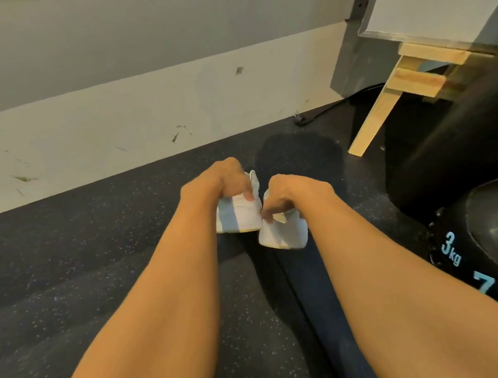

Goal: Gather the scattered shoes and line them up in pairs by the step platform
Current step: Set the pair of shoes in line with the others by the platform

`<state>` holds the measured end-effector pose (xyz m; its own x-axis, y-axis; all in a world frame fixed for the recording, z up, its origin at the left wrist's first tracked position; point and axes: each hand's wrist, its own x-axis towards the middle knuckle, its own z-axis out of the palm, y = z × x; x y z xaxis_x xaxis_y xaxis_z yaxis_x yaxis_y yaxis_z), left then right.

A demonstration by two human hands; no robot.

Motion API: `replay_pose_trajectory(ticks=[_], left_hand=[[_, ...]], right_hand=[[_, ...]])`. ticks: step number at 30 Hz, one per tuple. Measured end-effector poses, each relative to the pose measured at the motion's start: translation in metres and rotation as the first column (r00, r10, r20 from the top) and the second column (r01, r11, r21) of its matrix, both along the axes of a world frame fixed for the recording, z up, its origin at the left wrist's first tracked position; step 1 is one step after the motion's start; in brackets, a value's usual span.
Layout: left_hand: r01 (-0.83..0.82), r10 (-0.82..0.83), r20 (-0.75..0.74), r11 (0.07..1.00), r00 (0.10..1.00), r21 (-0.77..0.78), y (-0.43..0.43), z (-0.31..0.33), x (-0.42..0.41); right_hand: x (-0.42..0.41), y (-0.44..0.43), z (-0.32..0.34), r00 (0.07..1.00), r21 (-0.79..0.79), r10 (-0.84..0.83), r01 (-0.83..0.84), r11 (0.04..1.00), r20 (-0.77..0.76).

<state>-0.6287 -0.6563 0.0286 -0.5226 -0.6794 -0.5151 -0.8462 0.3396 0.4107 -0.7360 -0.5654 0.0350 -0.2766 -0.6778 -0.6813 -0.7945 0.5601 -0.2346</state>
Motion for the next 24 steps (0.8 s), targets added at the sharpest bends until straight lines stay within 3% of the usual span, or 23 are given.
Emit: replay_pose_trajectory(ticks=[6,10,17,24], left_hand=[[-0.104,0.098,-0.151,0.994,0.984,-0.028,0.038,0.085,0.031],[-0.1,0.093,-0.156,0.994,0.983,-0.038,0.078,0.186,0.046],[0.222,-0.224,-0.018,0.971,0.974,-0.087,0.126,0.449,0.023],[0.549,-0.571,-0.011,0.794,0.821,-0.261,0.196,0.706,0.001]], right_hand=[[0.001,0.031,0.082,0.997,-0.159,0.031,-0.019,0.987,0.076],[0.012,0.078,0.177,0.99,-0.23,-0.043,0.073,0.97,0.132],[0.009,0.13,0.43,0.993,-0.185,-0.056,0.074,0.98,0.102],[0.012,0.211,0.692,0.989,-0.213,-0.139,0.127,0.969,-0.042]])
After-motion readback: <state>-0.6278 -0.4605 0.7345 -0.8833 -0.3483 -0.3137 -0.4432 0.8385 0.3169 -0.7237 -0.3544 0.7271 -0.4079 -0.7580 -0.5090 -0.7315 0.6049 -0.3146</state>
